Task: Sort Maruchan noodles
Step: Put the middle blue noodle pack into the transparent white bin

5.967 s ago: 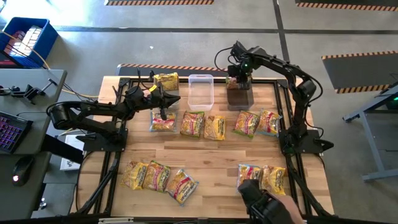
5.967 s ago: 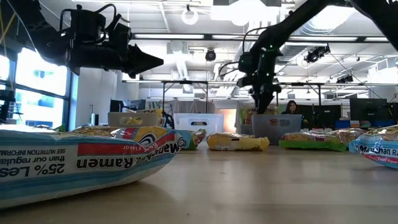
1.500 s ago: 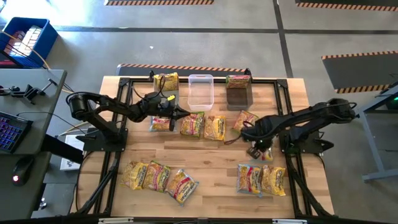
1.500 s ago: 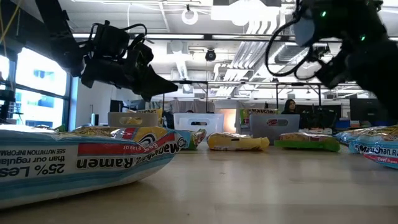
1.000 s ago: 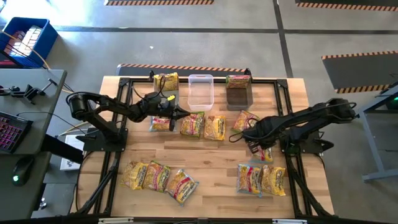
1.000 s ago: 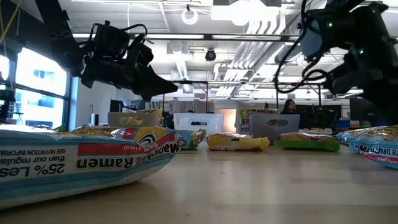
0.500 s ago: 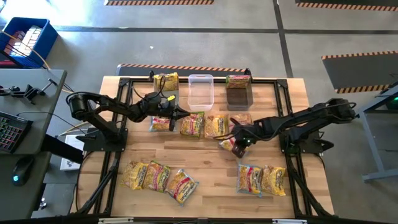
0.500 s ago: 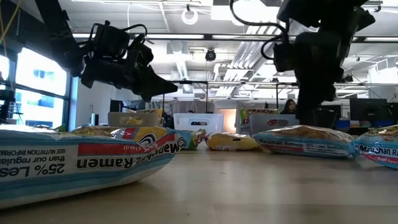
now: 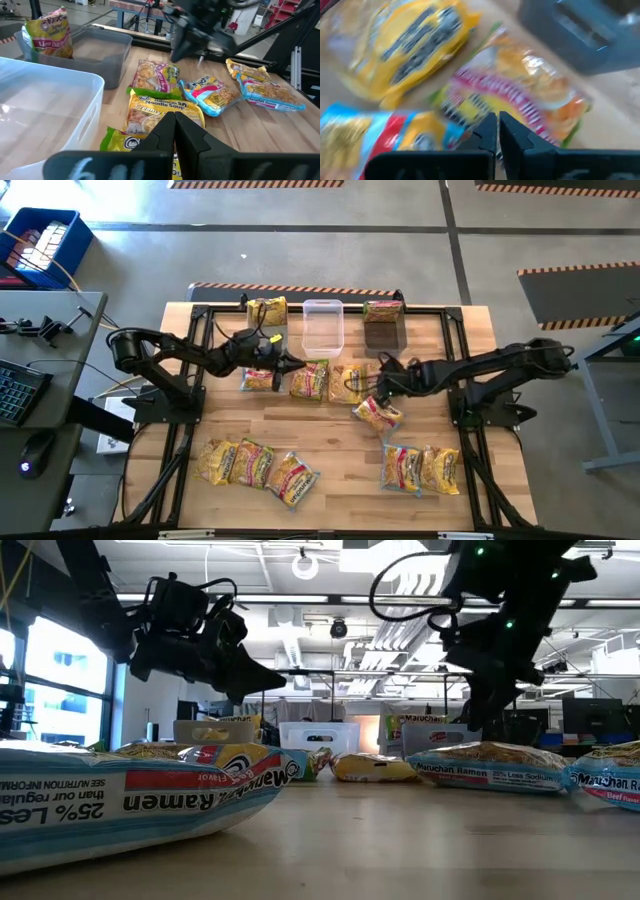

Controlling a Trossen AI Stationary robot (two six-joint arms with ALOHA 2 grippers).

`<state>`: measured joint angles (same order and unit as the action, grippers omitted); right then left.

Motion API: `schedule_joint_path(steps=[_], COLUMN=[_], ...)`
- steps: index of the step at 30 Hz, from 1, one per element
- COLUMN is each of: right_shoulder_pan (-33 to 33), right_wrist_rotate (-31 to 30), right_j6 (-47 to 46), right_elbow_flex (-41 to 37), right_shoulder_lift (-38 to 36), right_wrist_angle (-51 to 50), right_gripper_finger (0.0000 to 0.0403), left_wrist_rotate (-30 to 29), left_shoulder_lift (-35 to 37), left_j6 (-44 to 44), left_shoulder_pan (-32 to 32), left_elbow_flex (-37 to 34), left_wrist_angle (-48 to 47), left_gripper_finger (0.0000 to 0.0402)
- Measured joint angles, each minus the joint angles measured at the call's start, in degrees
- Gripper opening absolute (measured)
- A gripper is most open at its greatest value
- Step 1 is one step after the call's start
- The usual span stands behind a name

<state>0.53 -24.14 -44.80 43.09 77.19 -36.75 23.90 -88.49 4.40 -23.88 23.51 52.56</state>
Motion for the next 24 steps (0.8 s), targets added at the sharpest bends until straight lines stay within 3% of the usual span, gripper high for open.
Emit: schedule_joint_path(steps=[7, 12, 18, 24], right_shoulder_pan=[-6.04, -8.70, -9.51, -9.40], right_wrist_rotate=[0.63, 4.77, 7.41, 8.12], right_j6=[1.32, 1.31, 1.34, 0.19], right_elbow_flex=[-0.04, -0.04, 0.17, 0.00], right_shoulder_lift=[0.28, 3.60, 7.56, 5.80], right_wrist_angle=[1.25, 2.54, 1.76, -5.04], right_gripper_finger=[0.0004, 0.0004, 0.0004, 0.0004], left_wrist_rotate=[0.00, 0.00, -0.01, -0.02], left_shoulder_lift=[0.00, 0.00, 0.02, 0.02], left_j6=[-0.02, 0.00, 0.00, -0.02], left_shoulder_pan=[0.35, 0.37, 0.36, 0.35], left_elbow_flex=[0.00, 0.00, 0.00, 0.00], left_wrist_angle=[0.00, 0.00, -0.03, -0.33], left_gripper_finger=[0.0000, 0.0000, 0.0000, 0.0000])
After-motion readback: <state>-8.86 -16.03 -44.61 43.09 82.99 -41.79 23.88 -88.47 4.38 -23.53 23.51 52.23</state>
